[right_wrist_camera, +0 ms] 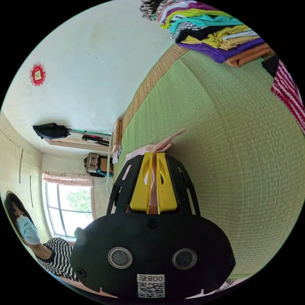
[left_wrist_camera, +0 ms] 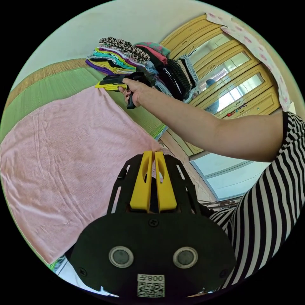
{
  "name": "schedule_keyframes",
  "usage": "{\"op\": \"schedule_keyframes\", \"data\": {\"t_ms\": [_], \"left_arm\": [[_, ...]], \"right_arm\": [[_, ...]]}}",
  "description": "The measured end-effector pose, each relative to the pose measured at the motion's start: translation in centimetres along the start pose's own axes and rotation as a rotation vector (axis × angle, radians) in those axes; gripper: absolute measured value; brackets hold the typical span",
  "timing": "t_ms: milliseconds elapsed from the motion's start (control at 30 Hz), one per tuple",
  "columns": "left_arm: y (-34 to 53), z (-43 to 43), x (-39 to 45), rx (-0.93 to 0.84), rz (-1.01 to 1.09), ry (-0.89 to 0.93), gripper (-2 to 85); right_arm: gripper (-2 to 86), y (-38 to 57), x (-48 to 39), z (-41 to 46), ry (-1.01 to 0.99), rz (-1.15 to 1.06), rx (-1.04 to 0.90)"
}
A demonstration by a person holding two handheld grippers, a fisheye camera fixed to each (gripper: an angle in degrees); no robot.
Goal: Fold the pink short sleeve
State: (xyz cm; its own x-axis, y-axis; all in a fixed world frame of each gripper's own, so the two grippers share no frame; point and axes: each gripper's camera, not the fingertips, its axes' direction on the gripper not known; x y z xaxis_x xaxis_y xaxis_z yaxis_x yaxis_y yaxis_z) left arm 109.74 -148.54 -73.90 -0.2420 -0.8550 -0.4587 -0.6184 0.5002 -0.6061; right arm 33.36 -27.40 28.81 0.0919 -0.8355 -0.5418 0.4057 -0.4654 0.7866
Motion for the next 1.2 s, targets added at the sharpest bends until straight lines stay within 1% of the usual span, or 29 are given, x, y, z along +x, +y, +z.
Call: {"op": "schedule_keyframes", "data": {"t_ms": [100,167,300,367,400,467,533,567,633,733,867,1033,1200], "left_arm": [[3.5,-0.3,-3.0,0.063,-0.034,0.02,1.0],[6.0,-0.8,-5.0,0.105,-0.062,0.03,0.9],[13.2,-2.2,-10.0,0.205,-0.151,0.02,0.9],[16.9,-2.7,-12.4,0.249,-0.208,0.008,0.9],[19.5,-2.9,-14.1,0.277,-0.252,0.003,0.9],[23.7,-3.0,-16.6,0.326,-0.321,-0.008,0.9],[29.1,-2.4,-19.9,0.372,-0.415,-0.039,0.9],[30.5,-2.2,-20.7,0.382,-0.439,-0.04,0.9],[35.6,-0.8,-23.9,0.432,-0.525,-0.035,0.9],[40.8,1.6,-27.3,0.474,-0.604,-0.035,0.9],[45.8,5.3,-30.9,0.494,-0.672,-0.017,0.9],[51.6,10.0,-34.5,0.568,-0.725,0.032,0.9],[55.6,14.4,-37.4,0.582,-0.767,0.039,0.9]], "right_arm": [[1.4,-1.2,-5.4,0.6,-0.007,-0.044,0.02],[1.4,-2.2,-10.5,1.6,0.0,-0.098,0.023],[1.3,-3.7,-19.3,4.1,0.019,-0.194,0.018],[1.3,-4.3,-25.4,6.5,0.031,-0.266,0.007],[1.3,-4.4,-26.9,7.2,0.042,-0.284,0.001],[1.3,-4.7,-32.8,10.6,0.089,-0.35,-0.034],[1.3,-4.9,-36.7,13.6,0.119,-0.39,-0.069],[1.3,-5.0,-39.0,15.6,0.135,-0.406,-0.093],[1.3,-5.3,-42.1,18.7,0.153,-0.426,-0.128],[1.2,-5.7,-46.2,23.6,0.213,-0.437,-0.185],[1.1,-6.5,-50.8,28.8,0.262,-0.435,-0.251],[1.2,-7.5,-56.0,31.6,0.284,-0.446,-0.285],[1.3,-8.4,-60.3,33.8,0.299,-0.451,-0.315]]}}
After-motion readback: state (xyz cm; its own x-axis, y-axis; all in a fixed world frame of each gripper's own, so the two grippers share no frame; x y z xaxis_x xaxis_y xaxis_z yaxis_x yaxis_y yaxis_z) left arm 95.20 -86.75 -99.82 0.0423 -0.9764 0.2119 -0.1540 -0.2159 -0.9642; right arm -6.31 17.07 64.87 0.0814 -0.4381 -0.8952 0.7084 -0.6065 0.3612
